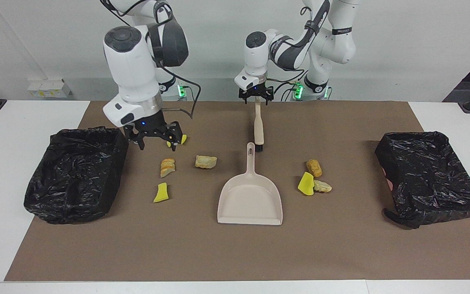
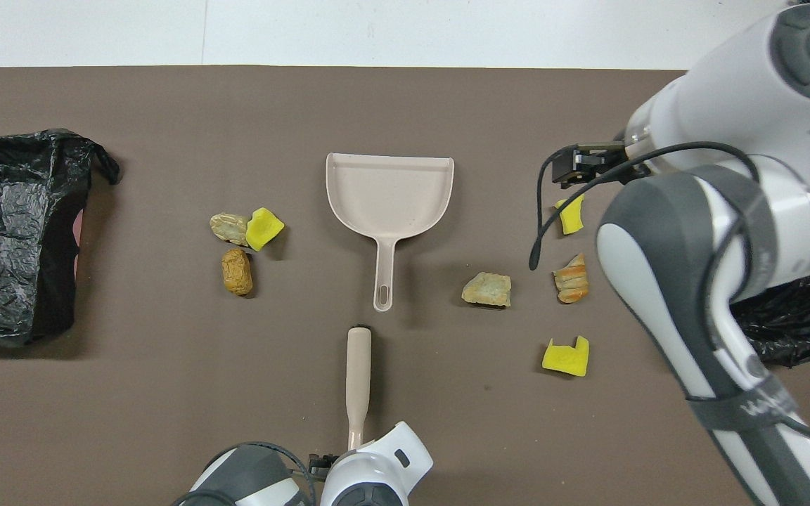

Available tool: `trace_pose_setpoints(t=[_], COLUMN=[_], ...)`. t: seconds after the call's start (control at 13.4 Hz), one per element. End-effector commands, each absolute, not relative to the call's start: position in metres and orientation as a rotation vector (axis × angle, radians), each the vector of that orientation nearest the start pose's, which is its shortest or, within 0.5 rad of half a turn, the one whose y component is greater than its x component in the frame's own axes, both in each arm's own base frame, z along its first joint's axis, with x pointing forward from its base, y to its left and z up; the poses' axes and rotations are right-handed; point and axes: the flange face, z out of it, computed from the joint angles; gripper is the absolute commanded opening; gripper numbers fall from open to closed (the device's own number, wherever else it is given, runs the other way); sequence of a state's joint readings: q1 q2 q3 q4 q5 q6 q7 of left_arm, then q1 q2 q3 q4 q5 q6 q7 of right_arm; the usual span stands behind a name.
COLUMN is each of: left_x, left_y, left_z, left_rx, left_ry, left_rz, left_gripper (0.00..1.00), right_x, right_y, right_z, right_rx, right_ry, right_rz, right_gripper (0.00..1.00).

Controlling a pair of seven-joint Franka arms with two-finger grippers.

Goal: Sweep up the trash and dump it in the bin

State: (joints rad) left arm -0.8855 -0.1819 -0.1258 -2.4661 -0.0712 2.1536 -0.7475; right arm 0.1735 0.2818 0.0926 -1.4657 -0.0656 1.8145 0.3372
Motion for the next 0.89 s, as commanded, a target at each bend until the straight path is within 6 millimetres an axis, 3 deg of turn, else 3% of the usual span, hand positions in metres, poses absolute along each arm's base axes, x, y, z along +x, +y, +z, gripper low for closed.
trace_pose_setpoints(t=[0.0, 0.22, 0.37, 0.45, 0.52, 0.75, 0.82], left_x=[0.217, 0.219, 0.219, 0.219, 0.219, 0.218, 0.218], left_y=[-0.369, -0.37, -0.37, -0.37, -0.37, -0.369, -0.368], left_z=[0.341, 0.34, 0.339, 0.339, 0.339, 0.338, 0.338], left_rx=[-3.058, -3.071, -3.071, -3.068, -3.066, -3.054, -3.047], left_ry=[0.335, 0.334, 0.35, 0.364, 0.371, 0.401, 0.41], left_rz=[0.148, 0.133, 0.132, 0.134, 0.136, 0.148, 0.157], left_gripper=[1.0, 1.0, 0.67, 0.29, 0.0, 0.0, 0.0], right_x=[0.644, 0.641, 0.636, 0.631, 0.63, 0.618, 0.616], right_y=[0.196, 0.254, 0.281, 0.296, 0.304, 0.345, 0.353], right_z=[0.509, 0.471, 0.453, 0.445, 0.439, 0.413, 0.41], right_rx=[-3.151, -3.138, -3.133, -3.13, -3.122, -3.125, -3.11], right_ry=[0.104, 0.113, 0.11, 0.105, 0.123, 0.084, 0.106], right_rz=[-0.162, -0.154, -0.142, -0.127, -0.131, -0.128, -0.146], right_gripper=[1.0, 1.0, 1.0, 1.0, 1.0, 1.0, 0.94])
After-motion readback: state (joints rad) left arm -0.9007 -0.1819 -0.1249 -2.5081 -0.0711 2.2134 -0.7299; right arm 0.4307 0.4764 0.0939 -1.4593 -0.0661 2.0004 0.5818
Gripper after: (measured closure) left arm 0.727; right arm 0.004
